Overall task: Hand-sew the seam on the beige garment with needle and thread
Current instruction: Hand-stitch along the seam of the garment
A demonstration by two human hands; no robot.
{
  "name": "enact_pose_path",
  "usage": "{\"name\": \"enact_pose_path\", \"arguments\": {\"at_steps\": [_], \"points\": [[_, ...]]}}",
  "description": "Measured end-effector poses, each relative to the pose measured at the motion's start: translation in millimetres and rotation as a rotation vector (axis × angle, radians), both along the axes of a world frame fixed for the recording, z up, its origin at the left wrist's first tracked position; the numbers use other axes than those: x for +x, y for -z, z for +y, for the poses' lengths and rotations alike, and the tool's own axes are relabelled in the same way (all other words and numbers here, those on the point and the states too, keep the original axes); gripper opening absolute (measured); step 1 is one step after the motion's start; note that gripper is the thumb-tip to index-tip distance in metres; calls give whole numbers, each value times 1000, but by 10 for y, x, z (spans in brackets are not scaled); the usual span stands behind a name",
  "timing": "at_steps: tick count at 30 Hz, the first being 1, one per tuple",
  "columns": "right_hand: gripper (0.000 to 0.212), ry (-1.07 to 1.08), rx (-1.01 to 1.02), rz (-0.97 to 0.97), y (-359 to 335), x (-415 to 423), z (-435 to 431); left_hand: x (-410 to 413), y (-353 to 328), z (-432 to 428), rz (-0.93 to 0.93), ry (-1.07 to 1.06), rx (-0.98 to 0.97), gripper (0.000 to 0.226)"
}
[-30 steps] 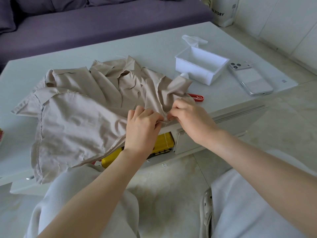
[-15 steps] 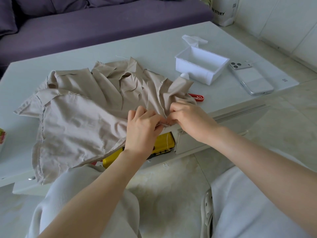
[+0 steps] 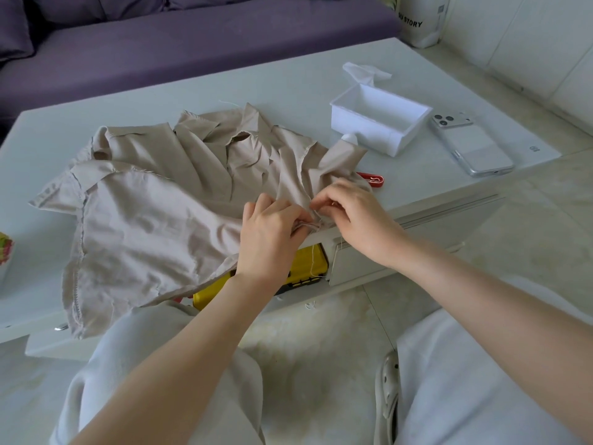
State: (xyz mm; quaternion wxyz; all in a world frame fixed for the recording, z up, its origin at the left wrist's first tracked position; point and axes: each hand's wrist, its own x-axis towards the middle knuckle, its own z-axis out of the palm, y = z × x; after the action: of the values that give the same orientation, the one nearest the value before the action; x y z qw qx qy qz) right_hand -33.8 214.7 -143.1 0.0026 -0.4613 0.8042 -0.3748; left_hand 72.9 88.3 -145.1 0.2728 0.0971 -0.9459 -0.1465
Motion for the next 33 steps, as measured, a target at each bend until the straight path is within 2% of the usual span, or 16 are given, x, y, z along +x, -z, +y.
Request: {"name": "enact_pose_path", "arguments": {"at_steps": [4, 8, 17, 28, 33], "points": [[12, 46, -104, -256, -94, 56, -34, 8, 3, 4, 1, 2, 15, 9], [16, 72, -118, -358, -119, 82, -47, 2, 10, 12, 24, 2, 8, 5], [10, 107, -168, -391, -59, 80, -42, -5, -7, 27, 56, -13, 28, 5], [9, 59, -2, -277, -1, 68, -16, -18, -10, 42, 35, -25, 67, 18], [12, 36, 46, -254, 9, 61, 5, -13, -4, 43, 19, -11, 72, 16]]}}
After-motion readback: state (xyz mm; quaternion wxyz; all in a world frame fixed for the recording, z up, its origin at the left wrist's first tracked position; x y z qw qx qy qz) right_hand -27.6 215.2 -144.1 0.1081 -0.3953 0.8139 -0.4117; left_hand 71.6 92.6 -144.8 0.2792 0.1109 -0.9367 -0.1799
